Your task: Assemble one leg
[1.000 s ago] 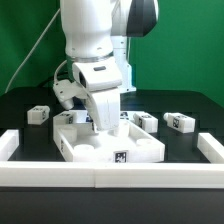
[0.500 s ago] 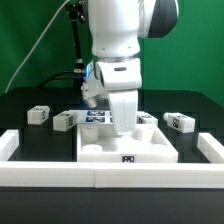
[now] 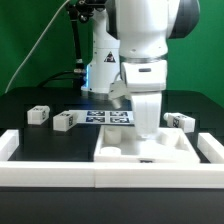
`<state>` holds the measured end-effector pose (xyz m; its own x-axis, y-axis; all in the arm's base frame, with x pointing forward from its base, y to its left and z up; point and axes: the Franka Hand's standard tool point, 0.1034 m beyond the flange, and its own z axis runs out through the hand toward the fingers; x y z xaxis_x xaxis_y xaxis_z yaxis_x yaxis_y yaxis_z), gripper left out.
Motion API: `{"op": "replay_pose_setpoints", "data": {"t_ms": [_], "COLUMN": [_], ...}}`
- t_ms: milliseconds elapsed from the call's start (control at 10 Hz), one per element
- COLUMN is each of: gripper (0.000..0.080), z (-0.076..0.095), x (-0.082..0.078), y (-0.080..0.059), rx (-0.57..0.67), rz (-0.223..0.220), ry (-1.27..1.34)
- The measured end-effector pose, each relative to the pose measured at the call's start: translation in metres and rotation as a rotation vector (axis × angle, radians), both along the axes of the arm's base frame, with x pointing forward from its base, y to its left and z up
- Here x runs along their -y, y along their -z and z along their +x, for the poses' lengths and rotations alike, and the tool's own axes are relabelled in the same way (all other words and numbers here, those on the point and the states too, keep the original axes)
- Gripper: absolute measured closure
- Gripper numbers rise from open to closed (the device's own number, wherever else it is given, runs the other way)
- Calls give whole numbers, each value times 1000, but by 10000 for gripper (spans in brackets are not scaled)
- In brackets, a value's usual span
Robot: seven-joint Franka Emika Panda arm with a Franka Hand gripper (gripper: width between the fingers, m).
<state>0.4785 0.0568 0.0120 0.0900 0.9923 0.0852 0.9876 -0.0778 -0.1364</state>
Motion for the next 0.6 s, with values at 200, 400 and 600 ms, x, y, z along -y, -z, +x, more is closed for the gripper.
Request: {"op": "replay_pose_setpoints", "data": {"t_ms": [200, 400, 600], "gripper": [727, 728, 729], "z": [5, 6, 8], "x": [-8, -17, -16], "y": [0, -2, -2], "rx": [26, 28, 34], "rz": [2, 3, 0], "ry": [-22, -37, -57]}}
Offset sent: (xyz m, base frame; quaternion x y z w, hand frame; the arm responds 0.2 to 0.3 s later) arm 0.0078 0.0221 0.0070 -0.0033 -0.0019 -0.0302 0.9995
